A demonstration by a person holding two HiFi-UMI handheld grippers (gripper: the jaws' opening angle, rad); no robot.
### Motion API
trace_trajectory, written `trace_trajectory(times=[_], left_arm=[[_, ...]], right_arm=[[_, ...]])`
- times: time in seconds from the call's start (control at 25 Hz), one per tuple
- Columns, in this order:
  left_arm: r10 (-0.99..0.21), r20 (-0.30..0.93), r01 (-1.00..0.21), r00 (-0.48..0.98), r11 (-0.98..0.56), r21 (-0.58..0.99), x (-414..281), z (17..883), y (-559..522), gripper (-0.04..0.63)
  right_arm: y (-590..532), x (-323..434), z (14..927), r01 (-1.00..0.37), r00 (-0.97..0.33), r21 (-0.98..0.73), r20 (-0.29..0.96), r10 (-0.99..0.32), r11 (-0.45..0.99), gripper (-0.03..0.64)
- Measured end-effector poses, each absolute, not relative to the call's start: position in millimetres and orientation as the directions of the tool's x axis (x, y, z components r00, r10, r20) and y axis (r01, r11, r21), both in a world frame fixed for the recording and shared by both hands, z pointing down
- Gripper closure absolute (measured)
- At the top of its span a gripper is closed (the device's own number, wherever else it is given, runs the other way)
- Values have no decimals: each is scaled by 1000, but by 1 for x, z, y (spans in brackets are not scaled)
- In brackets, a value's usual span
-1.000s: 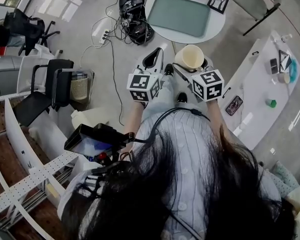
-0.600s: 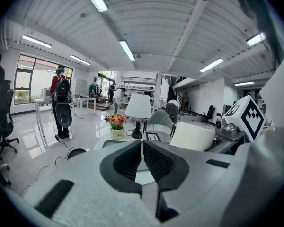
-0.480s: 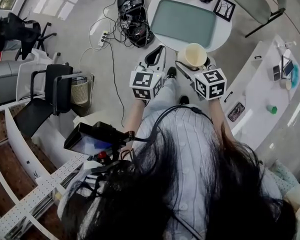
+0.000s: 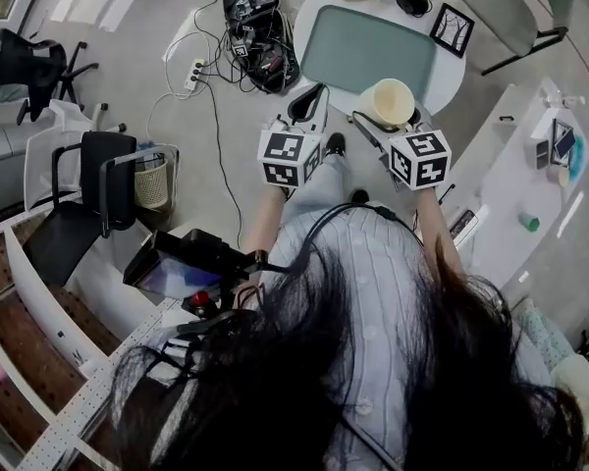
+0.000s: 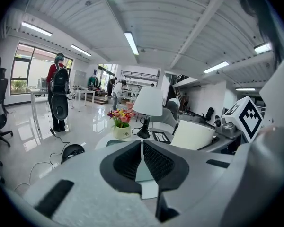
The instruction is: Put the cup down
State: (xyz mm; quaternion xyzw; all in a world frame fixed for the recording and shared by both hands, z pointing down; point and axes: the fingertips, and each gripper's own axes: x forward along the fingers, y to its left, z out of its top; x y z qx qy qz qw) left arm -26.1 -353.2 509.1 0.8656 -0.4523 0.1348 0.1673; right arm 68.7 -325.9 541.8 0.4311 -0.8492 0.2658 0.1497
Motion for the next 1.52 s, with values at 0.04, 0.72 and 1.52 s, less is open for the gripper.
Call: trace_trajectory(times=[0.04, 0.72, 1.52], left_arm=[[-734, 390, -827, 557, -532, 181, -27, 513, -357, 577], [-675, 445, -806, 588, -533, 256, -37, 548, -406, 577], [-657, 475, -802, 585, -556, 219, -43, 555, -408, 577]], right_arm=[[-331, 69, 546, -816, -578, -320, 490, -652, 482, 189], [-410, 69, 612, -861, -497, -241, 584, -642, 448, 189], [-437, 59, 673, -845, -459, -112, 653, -603, 523, 189]])
